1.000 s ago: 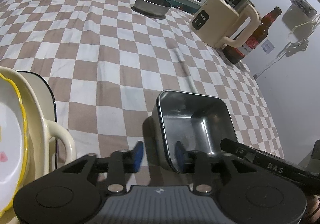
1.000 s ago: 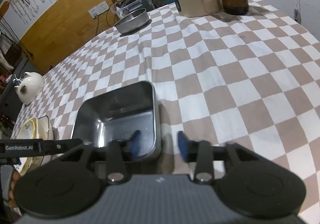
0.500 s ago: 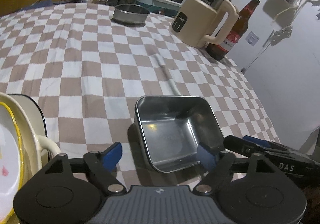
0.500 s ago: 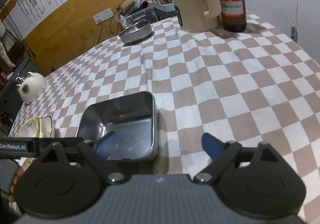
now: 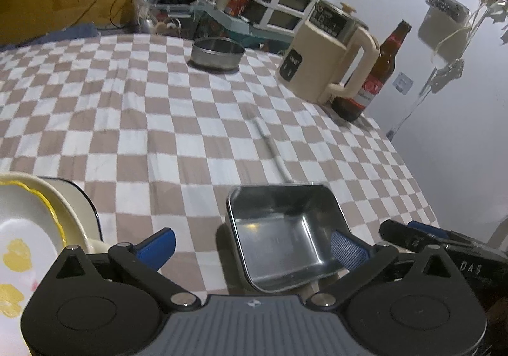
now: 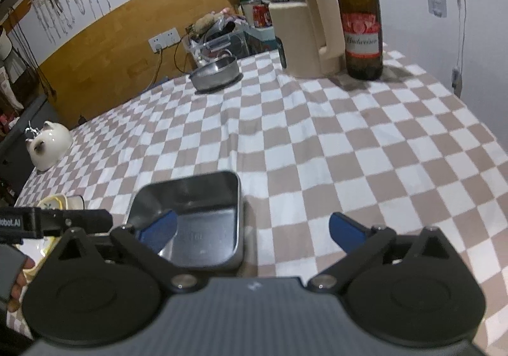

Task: Organize plates and bowls
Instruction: 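Move both grippers to the rim of the round steel bowl, then close both grippers on the round steel bowl rim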

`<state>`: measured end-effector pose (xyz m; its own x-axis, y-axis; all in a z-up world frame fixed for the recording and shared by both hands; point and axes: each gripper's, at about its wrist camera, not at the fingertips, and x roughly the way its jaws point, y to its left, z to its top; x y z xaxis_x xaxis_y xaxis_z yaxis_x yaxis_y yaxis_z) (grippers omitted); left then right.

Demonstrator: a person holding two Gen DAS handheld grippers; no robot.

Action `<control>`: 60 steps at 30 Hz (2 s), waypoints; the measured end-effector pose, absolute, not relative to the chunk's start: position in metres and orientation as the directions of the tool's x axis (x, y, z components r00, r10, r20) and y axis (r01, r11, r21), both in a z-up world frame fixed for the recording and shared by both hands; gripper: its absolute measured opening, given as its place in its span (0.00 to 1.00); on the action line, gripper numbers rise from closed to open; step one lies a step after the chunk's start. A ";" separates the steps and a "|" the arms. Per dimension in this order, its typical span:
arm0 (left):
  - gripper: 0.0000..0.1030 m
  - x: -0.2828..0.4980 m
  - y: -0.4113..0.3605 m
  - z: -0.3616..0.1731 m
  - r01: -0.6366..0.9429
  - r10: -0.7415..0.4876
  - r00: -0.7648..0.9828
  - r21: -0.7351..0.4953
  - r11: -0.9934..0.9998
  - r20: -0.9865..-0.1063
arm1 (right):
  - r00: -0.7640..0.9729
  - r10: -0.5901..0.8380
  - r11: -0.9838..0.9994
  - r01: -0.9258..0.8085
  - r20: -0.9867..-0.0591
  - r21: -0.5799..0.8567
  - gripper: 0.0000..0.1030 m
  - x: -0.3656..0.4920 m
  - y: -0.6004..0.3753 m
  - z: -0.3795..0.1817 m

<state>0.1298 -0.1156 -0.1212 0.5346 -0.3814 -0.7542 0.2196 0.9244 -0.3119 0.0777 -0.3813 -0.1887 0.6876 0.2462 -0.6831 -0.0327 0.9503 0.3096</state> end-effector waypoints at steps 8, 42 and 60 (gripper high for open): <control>1.00 0.143 -0.105 -0.094 0.214 -0.348 0.608 -0.274 0.938 -0.714 | 0.735 0.227 0.961 -0.061 -0.639 0.270 1.00 0.099 -0.390 -0.165; 0.78 0.383 -0.076 -0.071 0.057 -0.324 0.704 -0.404 0.913 -0.632 | 0.706 0.397 0.918 -0.302 -0.587 0.258 0.83 0.406 -0.354 -0.114; 0.35 0.476 -0.102 -0.169 -0.012 -0.387 0.592 -0.488 0.873 -0.707 | 0.631 0.366 0.928 -0.195 -0.684 0.317 0.31 0.484 -0.328 -0.200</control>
